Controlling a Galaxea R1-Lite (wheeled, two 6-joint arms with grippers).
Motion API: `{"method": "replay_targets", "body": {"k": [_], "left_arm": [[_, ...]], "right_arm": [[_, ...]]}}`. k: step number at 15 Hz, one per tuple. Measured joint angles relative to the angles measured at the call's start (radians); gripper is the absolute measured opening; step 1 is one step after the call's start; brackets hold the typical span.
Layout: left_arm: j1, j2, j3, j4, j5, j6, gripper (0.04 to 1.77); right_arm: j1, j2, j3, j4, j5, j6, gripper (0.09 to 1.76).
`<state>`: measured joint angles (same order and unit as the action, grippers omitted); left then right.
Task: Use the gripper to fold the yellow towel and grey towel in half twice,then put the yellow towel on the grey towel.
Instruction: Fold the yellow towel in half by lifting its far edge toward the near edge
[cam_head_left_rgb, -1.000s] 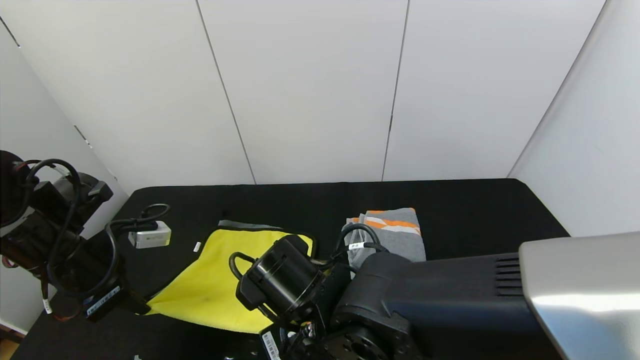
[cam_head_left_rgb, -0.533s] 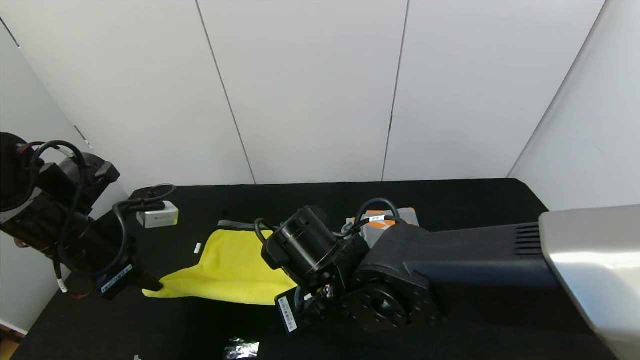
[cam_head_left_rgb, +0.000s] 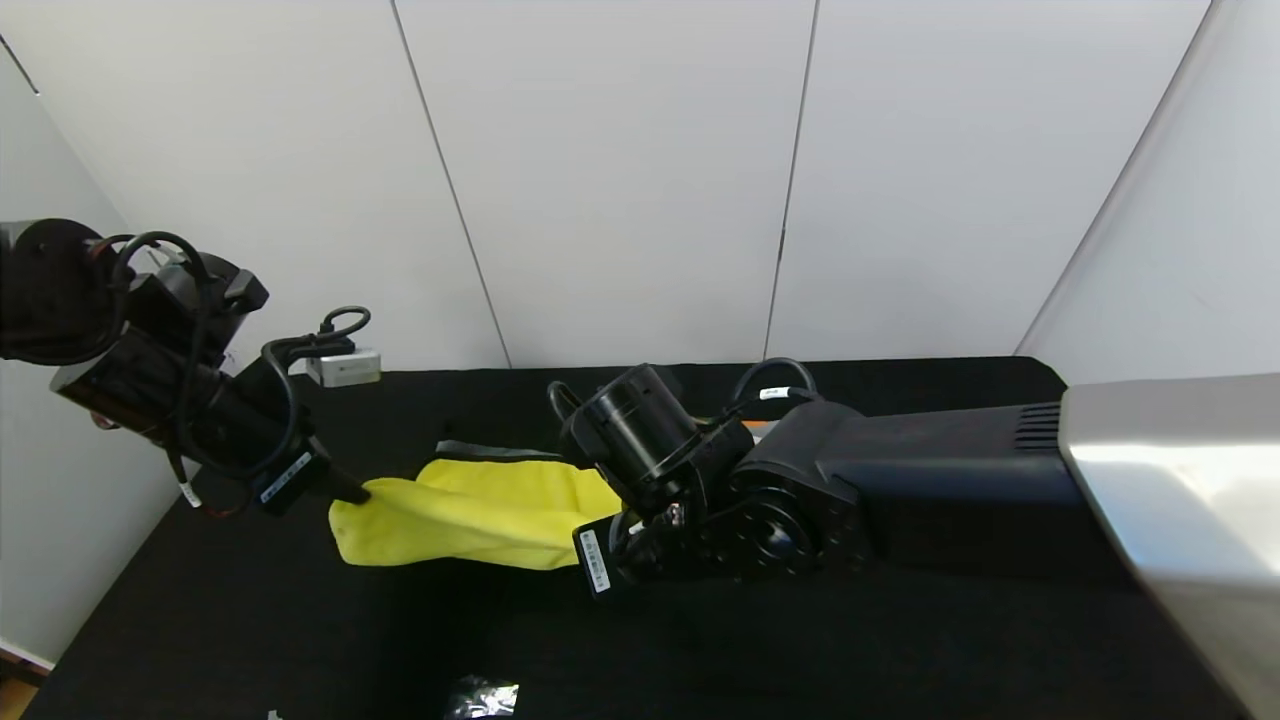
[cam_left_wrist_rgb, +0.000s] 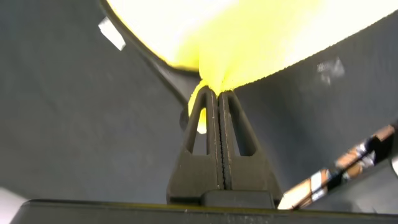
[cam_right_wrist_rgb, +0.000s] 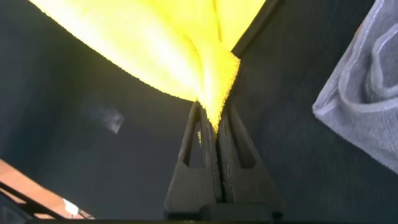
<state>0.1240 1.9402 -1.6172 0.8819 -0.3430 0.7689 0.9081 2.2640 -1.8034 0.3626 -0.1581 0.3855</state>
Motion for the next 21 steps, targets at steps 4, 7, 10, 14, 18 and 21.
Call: {"method": "replay_targets", "body": {"k": [4, 7, 10, 14, 18, 21], "left_arm": [[-0.013, 0.070, -0.114, 0.004, -0.031, 0.000, 0.10], [-0.024, 0.111, -0.180, 0.004, -0.033, 0.001, 0.10], [-0.028, 0.150, -0.240, 0.004, -0.033, 0.000, 0.10], [-0.028, 0.207, -0.305, 0.002, -0.033, 0.001, 0.10], [-0.028, 0.266, -0.350, -0.009, -0.033, 0.001, 0.10], [-0.027, 0.297, -0.361, -0.016, -0.033, 0.001, 0.34]], "right_arm": [[-0.017, 0.043, -0.053, 0.002, 0.000, 0.001, 0.14], [-0.032, 0.073, -0.097, 0.003, 0.000, 0.000, 0.14], [-0.049, 0.106, -0.146, 0.003, 0.000, 0.000, 0.14], [-0.067, 0.139, -0.171, -0.006, -0.001, 0.000, 0.14], [-0.079, 0.161, -0.175, -0.031, -0.001, -0.010, 0.14], [-0.080, 0.174, -0.175, -0.064, -0.001, -0.016, 0.50]]}}
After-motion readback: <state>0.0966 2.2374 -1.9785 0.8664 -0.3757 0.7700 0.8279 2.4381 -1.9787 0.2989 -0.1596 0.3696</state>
